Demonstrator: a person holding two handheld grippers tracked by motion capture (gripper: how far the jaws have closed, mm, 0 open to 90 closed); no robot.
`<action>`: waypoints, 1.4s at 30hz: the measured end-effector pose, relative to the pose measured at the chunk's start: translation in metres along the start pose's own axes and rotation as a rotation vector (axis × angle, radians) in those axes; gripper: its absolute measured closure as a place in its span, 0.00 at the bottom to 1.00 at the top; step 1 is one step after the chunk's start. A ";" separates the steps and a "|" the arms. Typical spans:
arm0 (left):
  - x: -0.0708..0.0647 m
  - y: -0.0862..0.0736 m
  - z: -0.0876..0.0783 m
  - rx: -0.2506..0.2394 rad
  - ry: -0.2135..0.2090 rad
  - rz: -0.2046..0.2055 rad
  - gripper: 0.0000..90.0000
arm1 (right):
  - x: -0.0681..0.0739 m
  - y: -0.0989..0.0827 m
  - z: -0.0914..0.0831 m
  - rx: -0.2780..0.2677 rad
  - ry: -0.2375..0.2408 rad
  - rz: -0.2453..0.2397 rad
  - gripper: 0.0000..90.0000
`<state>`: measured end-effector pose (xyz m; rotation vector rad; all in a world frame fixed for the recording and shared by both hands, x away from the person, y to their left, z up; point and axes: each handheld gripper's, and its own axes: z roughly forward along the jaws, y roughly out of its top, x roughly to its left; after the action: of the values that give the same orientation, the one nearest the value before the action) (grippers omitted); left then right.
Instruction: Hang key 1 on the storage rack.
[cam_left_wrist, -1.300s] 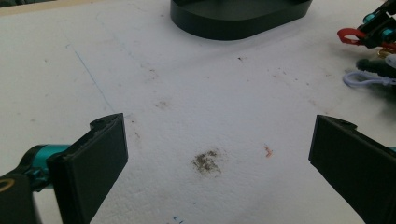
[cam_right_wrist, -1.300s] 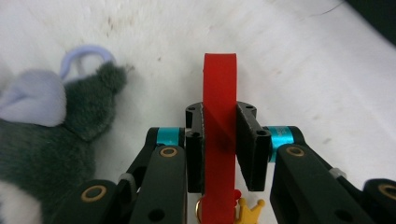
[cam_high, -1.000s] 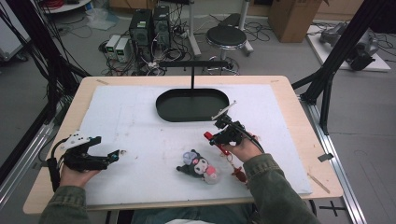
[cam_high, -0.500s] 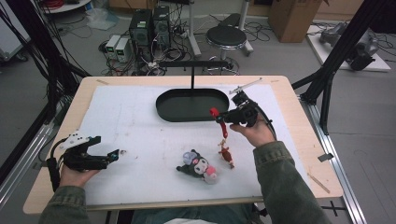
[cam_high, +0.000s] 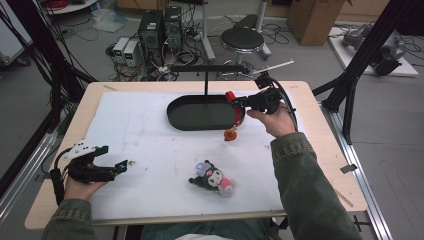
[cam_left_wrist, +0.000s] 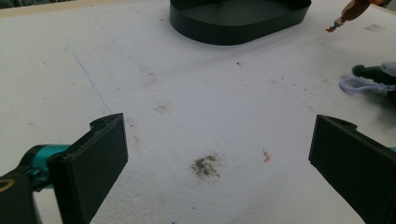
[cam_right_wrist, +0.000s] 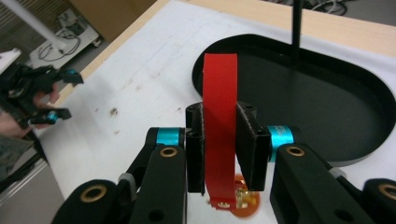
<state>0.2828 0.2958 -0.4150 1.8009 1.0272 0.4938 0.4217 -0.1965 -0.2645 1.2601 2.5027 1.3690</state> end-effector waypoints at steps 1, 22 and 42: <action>0.000 0.000 0.000 0.000 0.000 0.000 0.05 | -0.001 0.002 0.000 -0.002 0.012 0.017 0.84; -0.001 0.001 0.000 -0.018 -0.029 0.004 0.05 | -0.011 0.048 0.014 -0.061 -0.003 0.128 0.84; -0.001 0.003 0.002 -0.042 -0.042 -0.010 0.05 | -0.008 0.113 0.021 -0.083 -0.097 0.104 0.84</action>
<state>0.2848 0.2932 -0.4136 1.7607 0.9894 0.4663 0.5067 -0.1542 -0.1996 1.4208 2.3225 1.3804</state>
